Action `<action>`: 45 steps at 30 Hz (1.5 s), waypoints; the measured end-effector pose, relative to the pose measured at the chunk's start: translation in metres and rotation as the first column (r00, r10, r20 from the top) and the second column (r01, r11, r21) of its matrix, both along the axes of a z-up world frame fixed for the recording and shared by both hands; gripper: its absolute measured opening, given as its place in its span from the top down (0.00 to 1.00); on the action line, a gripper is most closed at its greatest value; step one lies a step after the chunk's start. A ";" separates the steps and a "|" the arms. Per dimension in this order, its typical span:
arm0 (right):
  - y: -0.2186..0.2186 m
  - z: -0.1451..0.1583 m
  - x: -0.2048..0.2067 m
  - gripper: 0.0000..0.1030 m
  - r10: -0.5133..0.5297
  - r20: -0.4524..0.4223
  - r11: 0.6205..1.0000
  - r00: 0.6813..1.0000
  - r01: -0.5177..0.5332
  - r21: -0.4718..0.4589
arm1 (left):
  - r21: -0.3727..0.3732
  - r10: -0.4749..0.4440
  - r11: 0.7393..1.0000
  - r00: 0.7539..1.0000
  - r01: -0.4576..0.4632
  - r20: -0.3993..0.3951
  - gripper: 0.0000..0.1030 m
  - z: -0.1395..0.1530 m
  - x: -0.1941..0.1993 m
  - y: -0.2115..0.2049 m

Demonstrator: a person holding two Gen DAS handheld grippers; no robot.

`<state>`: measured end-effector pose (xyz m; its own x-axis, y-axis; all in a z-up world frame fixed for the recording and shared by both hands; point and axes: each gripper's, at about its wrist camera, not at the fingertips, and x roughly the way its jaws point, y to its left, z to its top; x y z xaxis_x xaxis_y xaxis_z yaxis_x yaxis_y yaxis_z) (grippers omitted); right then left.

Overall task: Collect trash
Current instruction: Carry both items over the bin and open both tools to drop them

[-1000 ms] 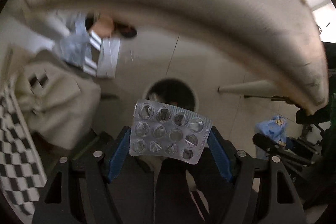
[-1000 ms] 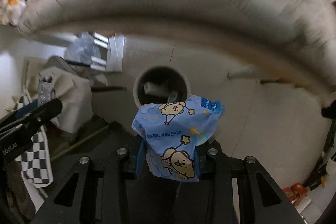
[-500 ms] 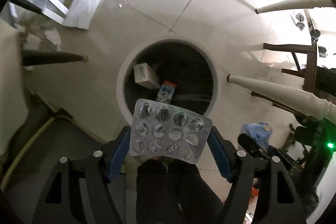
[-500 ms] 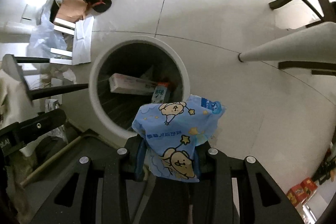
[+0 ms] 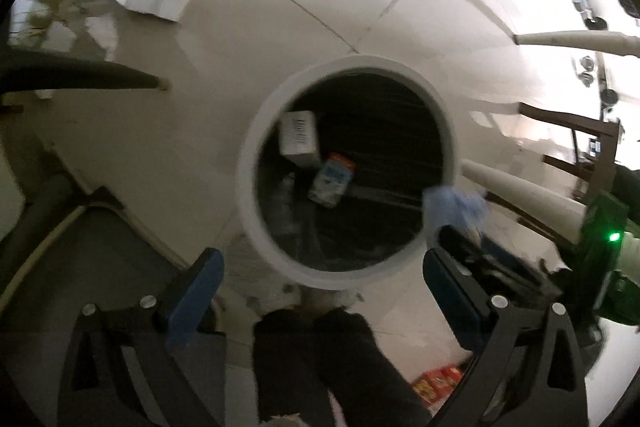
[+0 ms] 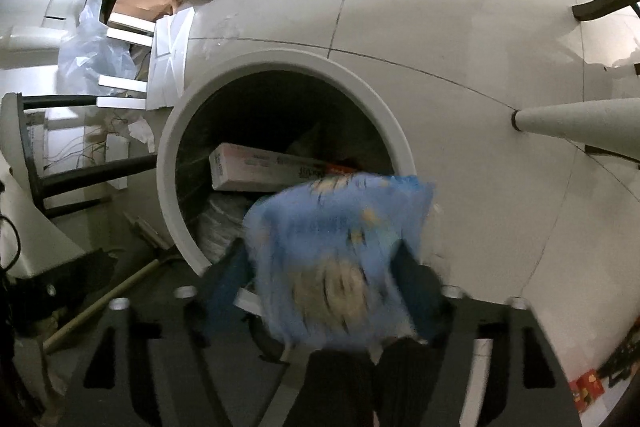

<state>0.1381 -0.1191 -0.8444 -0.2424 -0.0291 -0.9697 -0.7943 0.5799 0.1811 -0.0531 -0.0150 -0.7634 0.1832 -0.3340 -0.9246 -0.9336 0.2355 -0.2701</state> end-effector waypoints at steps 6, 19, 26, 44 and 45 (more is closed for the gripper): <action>0.002 0.017 -0.011 0.01 0.070 0.123 0.997 0.990 -0.068 -0.019 | 0.188 -0.027 0.980 0.987 0.057 -0.161 0.01 0.021 -0.018 -0.011; -0.016 0.100 -0.028 0.01 0.118 0.233 0.993 0.965 -0.116 -0.023 | 0.284 -0.054 0.951 0.971 0.121 -0.232 0.01 0.085 -0.022 -0.038; -0.024 0.166 -0.034 0.01 0.124 0.251 0.992 0.960 -0.127 -0.005 | 0.304 -0.056 0.944 0.972 0.125 -0.227 0.01 0.137 -0.022 -0.047; -0.038 0.411 -0.038 0.01 0.043 0.225 0.995 0.973 -0.061 0.076 | 0.384 -0.021 0.915 0.966 0.122 -0.258 0.01 0.345 -0.035 -0.057; -0.036 0.430 -0.029 0.01 0.016 0.226 0.995 0.974 -0.038 0.095 | 0.397 -0.017 0.910 0.968 0.119 -0.252 0.01 0.356 -0.032 -0.053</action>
<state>0.1087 -0.1547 -0.4143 -0.0180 0.0649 -0.9977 -0.8361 0.5462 0.0506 -0.0850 -0.0683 -0.4079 -0.0682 0.0759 -0.9948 -0.9354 0.3419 0.0902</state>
